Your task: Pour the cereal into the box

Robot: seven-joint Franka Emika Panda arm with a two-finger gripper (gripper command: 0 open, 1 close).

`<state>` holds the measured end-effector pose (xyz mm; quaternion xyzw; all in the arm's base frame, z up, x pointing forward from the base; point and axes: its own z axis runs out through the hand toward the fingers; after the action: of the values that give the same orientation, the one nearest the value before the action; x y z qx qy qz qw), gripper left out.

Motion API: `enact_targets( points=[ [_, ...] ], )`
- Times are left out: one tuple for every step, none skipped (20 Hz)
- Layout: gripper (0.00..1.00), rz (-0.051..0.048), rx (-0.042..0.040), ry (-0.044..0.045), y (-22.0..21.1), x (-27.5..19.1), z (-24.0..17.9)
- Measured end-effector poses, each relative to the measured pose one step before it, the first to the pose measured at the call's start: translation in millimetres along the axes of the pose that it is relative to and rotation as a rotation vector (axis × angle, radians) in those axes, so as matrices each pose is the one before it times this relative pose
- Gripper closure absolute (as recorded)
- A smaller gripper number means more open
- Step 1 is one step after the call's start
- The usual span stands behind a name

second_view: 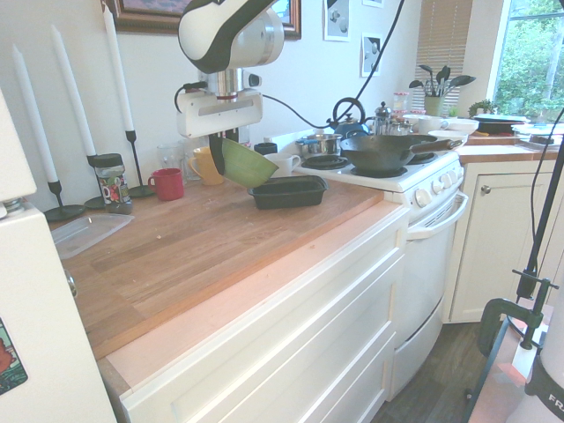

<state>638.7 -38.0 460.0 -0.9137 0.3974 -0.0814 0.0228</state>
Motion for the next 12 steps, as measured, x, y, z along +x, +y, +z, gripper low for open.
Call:
enact_targets(
  points=[
    [1.0, 0.01153, 0.01223, -0.02029, 5.54, 10.61, -2.44],
    [1.0, 0.01373, 0.01154, -0.01418, 4.38, 10.09, -1.34],
    [1.0, 0.01027, 0.01135, -0.01337, 3.52, 9.49, -0.04],
    [1.0, 0.0087, 0.0109, -0.01298, 1.81, 7.39, 0.55],
    [1.0, 0.00893, 0.0108, -0.01446, 1.94, 6.67, 1.23],
    [1.0, 0.00732, 0.01306, -0.01857, 2.4, 6.26, 1.03],
    [1.0, 0.00633, 0.01687, -0.0229, 2.16, 5.56, 0.16],
    [1.0, 0.00731, 0.01893, -0.02657, 3.36, 6.58, -0.45],
    [1.0, 0.00806, 0.01923, -0.02633, 4.2, 7.26, -0.67],
    [1.0, 0.00734, 0.01627, -0.02157, 5.27, 8.1, -0.87],
    [1.0, 0.00828, 0.01508, -0.02011, 5.49, 8.13, -0.71],
    [1.0, 0.00809, 0.01484, -0.01879, 5.83, 8.39, -0.9]
  ],
)
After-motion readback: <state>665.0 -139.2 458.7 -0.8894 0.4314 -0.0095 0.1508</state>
